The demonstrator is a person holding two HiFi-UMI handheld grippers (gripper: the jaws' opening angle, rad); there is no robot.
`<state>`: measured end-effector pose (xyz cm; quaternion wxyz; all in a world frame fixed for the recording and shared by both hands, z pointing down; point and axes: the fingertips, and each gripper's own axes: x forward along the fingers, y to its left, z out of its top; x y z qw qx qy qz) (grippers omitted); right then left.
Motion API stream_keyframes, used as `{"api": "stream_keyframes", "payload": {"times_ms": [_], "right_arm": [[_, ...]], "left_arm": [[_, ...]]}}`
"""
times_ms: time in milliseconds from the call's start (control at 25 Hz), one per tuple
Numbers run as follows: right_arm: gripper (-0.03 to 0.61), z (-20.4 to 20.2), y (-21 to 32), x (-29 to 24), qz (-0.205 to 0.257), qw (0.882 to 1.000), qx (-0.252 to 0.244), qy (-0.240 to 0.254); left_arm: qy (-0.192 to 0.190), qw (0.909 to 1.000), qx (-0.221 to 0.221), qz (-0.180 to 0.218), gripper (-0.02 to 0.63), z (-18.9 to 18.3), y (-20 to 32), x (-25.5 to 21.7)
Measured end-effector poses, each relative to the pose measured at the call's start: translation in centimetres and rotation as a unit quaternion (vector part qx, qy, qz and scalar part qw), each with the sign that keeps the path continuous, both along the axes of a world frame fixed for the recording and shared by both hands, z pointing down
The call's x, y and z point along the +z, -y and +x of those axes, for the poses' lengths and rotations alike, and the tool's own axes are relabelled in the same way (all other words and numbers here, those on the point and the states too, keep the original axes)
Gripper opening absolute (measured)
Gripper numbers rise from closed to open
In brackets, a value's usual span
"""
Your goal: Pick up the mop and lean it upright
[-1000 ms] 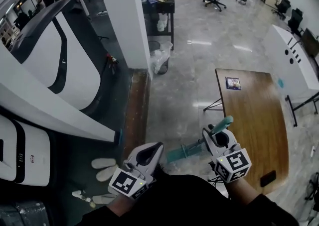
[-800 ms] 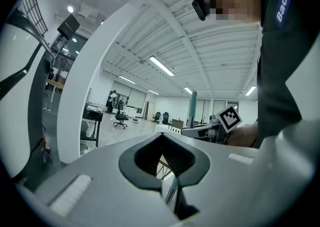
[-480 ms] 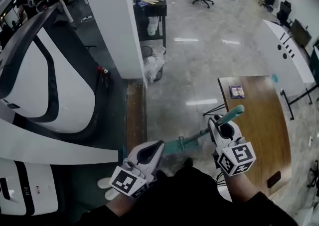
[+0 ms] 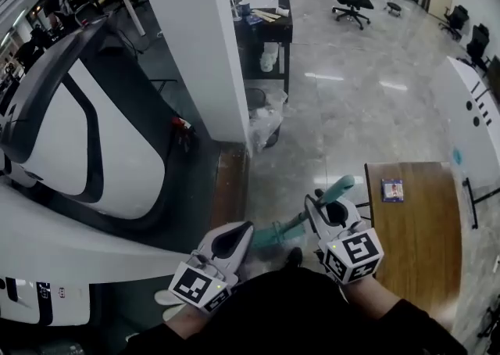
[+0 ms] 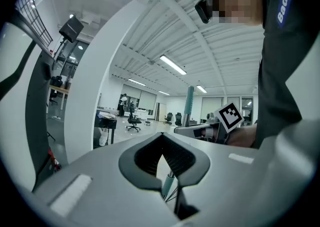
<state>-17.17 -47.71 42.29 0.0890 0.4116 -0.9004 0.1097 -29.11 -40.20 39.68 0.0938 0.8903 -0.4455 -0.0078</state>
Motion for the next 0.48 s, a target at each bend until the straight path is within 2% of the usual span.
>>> {"api": "stream_keyframes", "payload": {"times_ms": [240,480], "right_arm": [[0.094,-0.4,6.2,0.1,0.000,0.997,-0.072,0.012],[0.095,0.0,11.5,0.9,-0.005,0.996,-0.088,0.012]], "left_arm": [[0.014,0.9989,-0.045,0.007,0.020,2.2,6.2,-1.1],[0.023,0.9980,-0.058,-0.009,0.020,2.8,10.5,-0.6]]}}
